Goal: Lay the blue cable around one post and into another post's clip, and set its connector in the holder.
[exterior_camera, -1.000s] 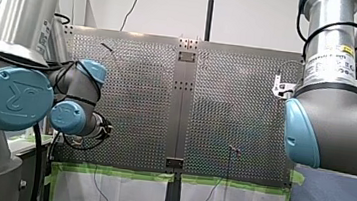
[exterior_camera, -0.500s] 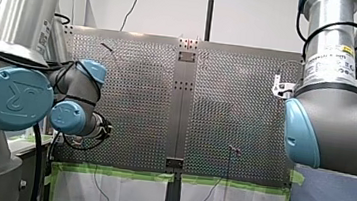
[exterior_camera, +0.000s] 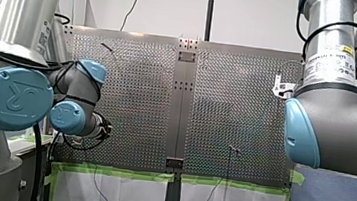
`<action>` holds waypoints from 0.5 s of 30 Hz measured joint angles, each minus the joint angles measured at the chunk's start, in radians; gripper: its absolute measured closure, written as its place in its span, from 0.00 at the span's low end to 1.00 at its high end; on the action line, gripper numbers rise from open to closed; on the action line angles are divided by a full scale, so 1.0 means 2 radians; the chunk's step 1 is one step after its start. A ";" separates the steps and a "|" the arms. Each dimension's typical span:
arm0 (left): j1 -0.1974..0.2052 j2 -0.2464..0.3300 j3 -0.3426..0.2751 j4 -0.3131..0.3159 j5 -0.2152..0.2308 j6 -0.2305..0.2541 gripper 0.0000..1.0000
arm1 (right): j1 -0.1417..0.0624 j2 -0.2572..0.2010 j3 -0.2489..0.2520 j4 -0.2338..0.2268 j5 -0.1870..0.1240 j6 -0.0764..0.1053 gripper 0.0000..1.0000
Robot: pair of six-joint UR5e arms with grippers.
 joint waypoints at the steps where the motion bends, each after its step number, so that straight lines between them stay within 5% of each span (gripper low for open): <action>1: 0.000 0.000 0.000 0.000 0.000 0.000 0.19 | 0.000 0.000 0.000 0.000 0.002 0.000 0.02; 15: 0.000 0.000 0.000 0.000 0.000 0.000 0.19 | 0.000 0.000 0.000 0.003 0.038 0.000 0.02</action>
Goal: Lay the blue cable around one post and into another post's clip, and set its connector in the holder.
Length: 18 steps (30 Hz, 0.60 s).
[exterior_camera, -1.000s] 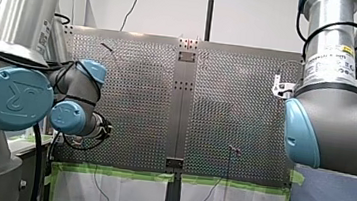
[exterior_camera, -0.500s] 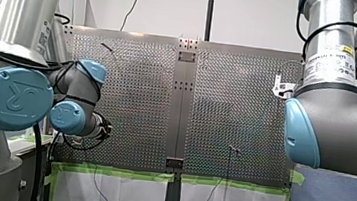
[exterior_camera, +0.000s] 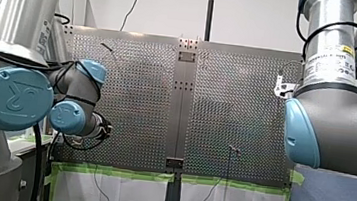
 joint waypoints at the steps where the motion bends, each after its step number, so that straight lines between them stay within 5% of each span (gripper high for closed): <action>1: 0.000 0.000 0.000 0.000 0.000 0.000 0.19 | 0.000 0.000 0.000 0.001 0.004 0.000 0.02; 18: 0.000 0.000 0.000 0.001 0.000 -0.001 0.19 | -0.004 -0.012 0.022 0.017 0.079 0.007 0.02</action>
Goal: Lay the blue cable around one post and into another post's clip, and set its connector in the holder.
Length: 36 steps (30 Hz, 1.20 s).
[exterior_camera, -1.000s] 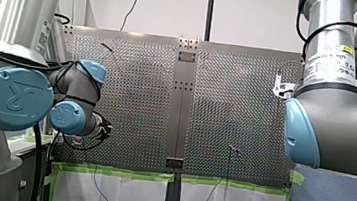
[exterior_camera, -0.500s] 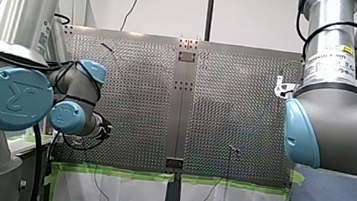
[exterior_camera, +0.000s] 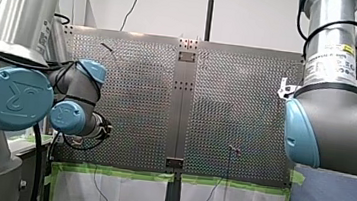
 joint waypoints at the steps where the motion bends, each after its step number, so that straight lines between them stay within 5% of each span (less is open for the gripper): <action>1: 0.000 0.000 0.000 0.000 0.000 0.000 0.19 | -0.001 -0.003 0.004 -0.003 0.004 0.003 0.02; 10: 0.000 0.000 0.001 0.007 0.006 -0.001 0.19 | 0.009 -0.039 0.041 -0.038 0.041 0.029 0.02; 15: 0.000 0.000 0.003 0.008 0.015 -0.001 0.19 | 0.031 -0.060 0.066 -0.063 0.066 0.020 0.02; 24: -0.002 0.013 0.027 0.010 0.047 -0.019 0.24 | 0.069 -0.063 0.104 -0.093 0.101 0.014 0.02; 30: -0.006 0.039 0.029 0.025 0.074 -0.046 0.27 | 0.095 -0.064 0.131 -0.087 0.107 -0.002 0.02; 36: -0.003 0.064 0.015 0.032 0.099 -0.071 0.23 | 0.121 -0.064 0.156 -0.105 0.111 -0.013 0.02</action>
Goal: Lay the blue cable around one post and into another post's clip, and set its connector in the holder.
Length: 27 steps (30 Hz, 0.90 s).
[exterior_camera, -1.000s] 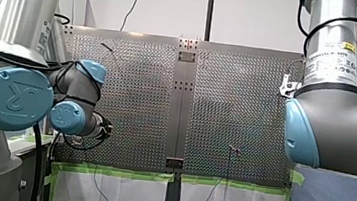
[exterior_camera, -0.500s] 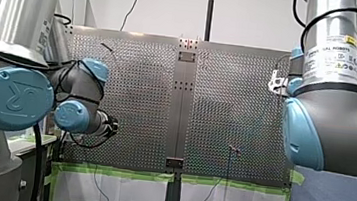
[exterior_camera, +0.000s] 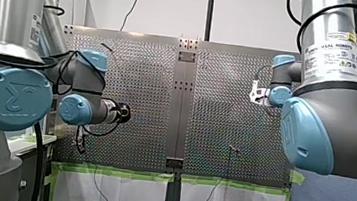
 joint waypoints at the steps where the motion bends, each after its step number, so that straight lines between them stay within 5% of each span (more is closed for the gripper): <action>1: 0.001 0.003 -0.005 0.004 0.004 -0.006 0.20 | 0.004 0.000 0.004 -0.004 0.002 -0.002 0.02; 7: 0.007 -0.008 -0.024 0.029 0.009 -0.032 0.18 | 0.029 0.000 0.029 -0.015 0.023 -0.007 0.02; 13: 0.010 -0.028 -0.010 0.050 -0.006 -0.051 0.16 | 0.054 0.001 0.054 -0.007 0.048 -0.011 0.02; 18: 0.013 -0.050 0.011 0.072 -0.027 -0.038 0.16 | 0.074 0.003 0.074 -0.018 0.065 -0.014 0.02; 27: 0.024 -0.055 0.047 0.086 -0.062 -0.004 0.16 | 0.109 0.019 0.108 -0.051 0.068 -0.024 0.02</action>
